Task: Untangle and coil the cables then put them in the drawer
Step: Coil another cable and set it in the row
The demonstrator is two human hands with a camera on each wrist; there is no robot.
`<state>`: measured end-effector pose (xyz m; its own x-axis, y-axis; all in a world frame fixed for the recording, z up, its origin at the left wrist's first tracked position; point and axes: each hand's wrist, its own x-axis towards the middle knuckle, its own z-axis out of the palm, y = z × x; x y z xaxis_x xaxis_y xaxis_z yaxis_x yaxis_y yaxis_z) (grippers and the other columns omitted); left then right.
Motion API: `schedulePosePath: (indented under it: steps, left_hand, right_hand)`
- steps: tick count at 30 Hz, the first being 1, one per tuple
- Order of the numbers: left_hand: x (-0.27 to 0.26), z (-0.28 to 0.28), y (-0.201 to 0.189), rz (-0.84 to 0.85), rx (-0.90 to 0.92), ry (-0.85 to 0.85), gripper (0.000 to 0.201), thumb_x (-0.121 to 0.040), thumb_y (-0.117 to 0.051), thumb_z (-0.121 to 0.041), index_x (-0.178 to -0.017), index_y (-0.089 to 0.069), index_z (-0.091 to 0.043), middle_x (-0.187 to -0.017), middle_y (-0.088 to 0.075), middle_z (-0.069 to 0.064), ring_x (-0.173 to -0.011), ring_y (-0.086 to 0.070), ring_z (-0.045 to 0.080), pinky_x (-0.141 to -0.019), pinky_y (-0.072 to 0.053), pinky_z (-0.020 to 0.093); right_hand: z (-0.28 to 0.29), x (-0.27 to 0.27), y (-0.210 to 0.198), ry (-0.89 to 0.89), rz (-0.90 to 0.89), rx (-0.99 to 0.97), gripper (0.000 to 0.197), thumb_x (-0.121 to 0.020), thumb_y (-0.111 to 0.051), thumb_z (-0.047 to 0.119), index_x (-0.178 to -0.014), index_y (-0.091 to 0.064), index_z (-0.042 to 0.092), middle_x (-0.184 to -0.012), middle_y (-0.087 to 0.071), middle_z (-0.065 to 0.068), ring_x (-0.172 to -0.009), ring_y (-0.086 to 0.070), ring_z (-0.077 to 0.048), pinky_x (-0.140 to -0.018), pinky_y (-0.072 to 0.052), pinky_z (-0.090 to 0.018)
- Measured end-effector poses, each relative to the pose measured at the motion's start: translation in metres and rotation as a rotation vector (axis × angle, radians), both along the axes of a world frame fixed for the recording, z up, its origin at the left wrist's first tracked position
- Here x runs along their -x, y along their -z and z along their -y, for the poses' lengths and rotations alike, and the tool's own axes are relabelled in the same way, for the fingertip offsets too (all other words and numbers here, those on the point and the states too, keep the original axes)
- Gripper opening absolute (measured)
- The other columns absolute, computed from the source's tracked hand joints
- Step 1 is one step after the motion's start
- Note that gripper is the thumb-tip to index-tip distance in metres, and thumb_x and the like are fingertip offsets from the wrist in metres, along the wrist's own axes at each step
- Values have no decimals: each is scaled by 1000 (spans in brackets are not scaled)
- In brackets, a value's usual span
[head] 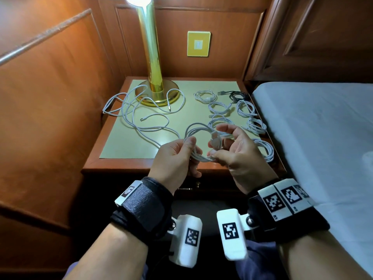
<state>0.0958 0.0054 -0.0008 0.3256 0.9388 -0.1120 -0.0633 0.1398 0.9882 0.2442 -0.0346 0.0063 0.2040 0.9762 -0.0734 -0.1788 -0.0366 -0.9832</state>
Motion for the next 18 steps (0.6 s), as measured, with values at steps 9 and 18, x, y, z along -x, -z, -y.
schedulePosePath:
  steps: [9,18]
  left_hand:
    - [-2,1,1,-111,-7,-30,40,-103,-52,-28,-73,-63,-5,-57,-55,13,-40,-50,14,-55,-56,34]
    - [7,-1,-3,-327,-325,20,33,-101,-51,-32,-75,-63,-15,-49,-56,-4,-46,-62,20,-60,-58,50]
  right_hand:
    - [0,5,0,52,-41,28,43,-87,-58,-17,-109,-53,20,-88,-55,-10,-63,-61,-11,-57,-52,-23]
    - [-4,6,7,161,41,57,28,-86,-75,18,-112,-64,16,-84,-68,-4,-68,-67,-15,-65,-54,-27]
